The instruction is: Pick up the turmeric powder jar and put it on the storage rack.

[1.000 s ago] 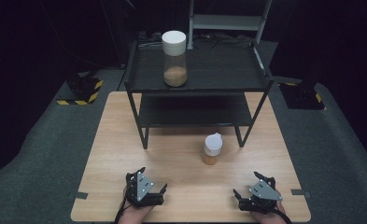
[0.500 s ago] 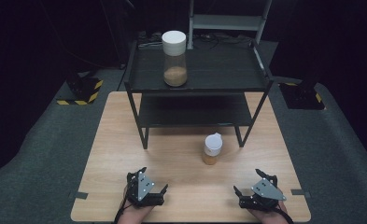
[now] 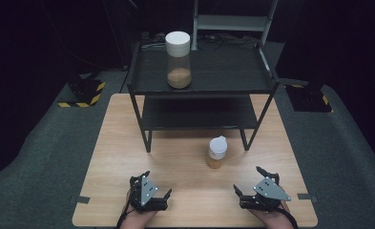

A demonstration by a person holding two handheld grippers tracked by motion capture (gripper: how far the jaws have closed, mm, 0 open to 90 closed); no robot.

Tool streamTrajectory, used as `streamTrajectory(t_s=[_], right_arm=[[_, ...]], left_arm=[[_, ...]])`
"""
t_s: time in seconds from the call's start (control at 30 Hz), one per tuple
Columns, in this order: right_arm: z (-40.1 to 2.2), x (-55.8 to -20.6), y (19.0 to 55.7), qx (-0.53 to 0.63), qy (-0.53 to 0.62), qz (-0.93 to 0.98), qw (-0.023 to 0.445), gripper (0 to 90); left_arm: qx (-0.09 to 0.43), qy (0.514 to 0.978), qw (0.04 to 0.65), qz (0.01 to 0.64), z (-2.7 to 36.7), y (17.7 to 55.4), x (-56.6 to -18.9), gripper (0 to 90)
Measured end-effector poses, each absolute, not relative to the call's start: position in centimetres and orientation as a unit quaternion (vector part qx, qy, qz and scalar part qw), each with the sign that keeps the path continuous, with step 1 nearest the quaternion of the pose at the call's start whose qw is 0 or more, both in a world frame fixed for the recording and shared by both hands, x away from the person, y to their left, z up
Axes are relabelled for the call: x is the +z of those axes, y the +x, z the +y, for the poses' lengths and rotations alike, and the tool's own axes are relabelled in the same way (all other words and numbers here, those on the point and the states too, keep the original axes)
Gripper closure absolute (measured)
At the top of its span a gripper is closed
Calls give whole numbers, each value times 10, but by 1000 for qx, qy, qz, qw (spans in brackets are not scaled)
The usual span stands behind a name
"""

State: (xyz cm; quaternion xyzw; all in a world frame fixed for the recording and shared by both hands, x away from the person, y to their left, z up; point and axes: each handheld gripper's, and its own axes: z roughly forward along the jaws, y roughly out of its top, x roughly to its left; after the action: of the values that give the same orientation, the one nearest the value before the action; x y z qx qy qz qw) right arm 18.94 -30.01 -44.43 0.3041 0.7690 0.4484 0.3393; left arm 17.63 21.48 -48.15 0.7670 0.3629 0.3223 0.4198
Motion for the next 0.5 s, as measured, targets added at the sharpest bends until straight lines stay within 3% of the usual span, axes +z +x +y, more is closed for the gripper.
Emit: streamTrajectory(t_s=[0.5], right_arm=[[-271,-440,220,450,308,768,335,0]], left_arm=[[321,772,416,358,215,177,-481,7]])
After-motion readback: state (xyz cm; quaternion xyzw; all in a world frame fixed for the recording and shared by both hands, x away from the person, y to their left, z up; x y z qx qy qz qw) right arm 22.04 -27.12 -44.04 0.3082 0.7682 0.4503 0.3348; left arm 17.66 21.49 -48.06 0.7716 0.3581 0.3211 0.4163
